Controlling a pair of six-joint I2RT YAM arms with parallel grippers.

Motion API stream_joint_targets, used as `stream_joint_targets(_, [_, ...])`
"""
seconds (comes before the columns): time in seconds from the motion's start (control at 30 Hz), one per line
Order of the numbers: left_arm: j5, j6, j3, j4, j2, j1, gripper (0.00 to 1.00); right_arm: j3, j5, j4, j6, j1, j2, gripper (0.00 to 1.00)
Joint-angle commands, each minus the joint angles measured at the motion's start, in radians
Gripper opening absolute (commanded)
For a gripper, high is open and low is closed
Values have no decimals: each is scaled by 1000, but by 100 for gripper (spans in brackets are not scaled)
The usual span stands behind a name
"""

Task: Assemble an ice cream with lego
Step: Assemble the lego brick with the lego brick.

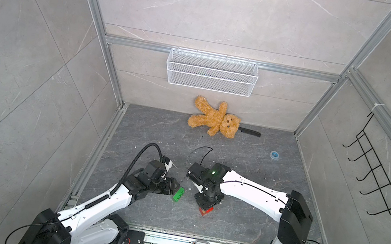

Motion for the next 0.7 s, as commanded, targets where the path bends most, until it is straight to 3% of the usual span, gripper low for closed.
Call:
stream_joint_targets(0.0, [-10,-7,3,-13,-22,-5,55,-110,-122,28,-45,10,125,0])
stream_joint_targets(0.4, [-11,-4,5,-23,-23,-4,55,-113,-142,5,-93,10,248,0])
stream_joint_targets(0.67, [-11,-10,-5,-21,-38,-8,55,-36,-103,-10,-51,10,139,0])
